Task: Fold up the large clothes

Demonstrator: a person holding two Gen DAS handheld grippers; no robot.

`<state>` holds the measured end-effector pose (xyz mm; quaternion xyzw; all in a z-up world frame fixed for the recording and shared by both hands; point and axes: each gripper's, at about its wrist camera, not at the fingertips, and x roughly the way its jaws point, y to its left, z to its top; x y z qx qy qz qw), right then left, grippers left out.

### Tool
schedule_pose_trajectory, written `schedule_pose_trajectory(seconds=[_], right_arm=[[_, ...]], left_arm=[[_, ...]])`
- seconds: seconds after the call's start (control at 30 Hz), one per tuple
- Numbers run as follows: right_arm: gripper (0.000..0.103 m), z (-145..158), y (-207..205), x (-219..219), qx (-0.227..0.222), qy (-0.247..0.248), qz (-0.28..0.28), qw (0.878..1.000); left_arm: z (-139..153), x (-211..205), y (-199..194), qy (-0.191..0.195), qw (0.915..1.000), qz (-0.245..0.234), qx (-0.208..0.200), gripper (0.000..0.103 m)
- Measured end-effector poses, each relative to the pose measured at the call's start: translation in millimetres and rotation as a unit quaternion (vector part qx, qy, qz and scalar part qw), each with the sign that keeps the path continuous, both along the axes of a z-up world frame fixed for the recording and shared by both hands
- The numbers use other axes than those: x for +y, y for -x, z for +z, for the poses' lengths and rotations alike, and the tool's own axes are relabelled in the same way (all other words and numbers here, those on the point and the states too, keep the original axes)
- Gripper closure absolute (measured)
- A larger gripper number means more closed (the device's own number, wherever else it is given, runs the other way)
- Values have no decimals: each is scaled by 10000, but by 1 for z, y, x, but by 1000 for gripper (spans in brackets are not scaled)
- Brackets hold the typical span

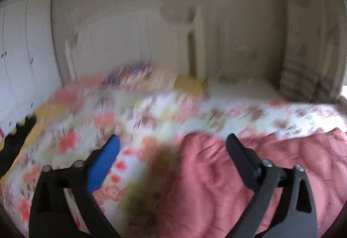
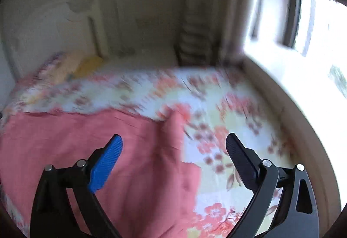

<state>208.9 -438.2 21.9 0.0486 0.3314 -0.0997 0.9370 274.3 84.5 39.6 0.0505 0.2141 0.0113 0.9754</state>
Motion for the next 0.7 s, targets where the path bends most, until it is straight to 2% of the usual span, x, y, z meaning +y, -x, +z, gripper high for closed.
schedule_pose_trajectory(seconds=[0.03,0.1,0.2,0.3,0.37,0.4,0.43,0.5,0.7], right_arm=[[10,9,4,21,-117,65,360,9993],[10,14,3,65,-125,254,1027,9943],[10,7,-11,124,112,354,1811,9828],[10,-20,-32,171,472,825,2140,9722],[6,-60,-48,187,895,1216,2220,9633],[5,-75,-51,186,820,1144,2238,9644],[5,-81,-52,182,707,964,2214,9678],[5,-83,-58,173,810,624,2190,9704],[5,-86,-62,170,824,493,2200,9708]], left_arm=[[6,-12,10,-119,9997,-181,-141,2],[8,-48,22,-632,9965,-525,-180,2],[-5,-102,25,-1289,9860,-1043,189,2],[-33,-135,16,-1712,9756,-1265,547,2],[-71,-144,-1,-1805,9675,-1358,1140,2],[-85,-142,-5,-1682,9689,-1354,1206,2],[-89,-135,-6,-1488,9729,-1310,1189,2],[-88,-132,-8,-1335,9747,-1276,1260,2],[-89,-129,-6,-1372,9749,-1255,1226,2]])
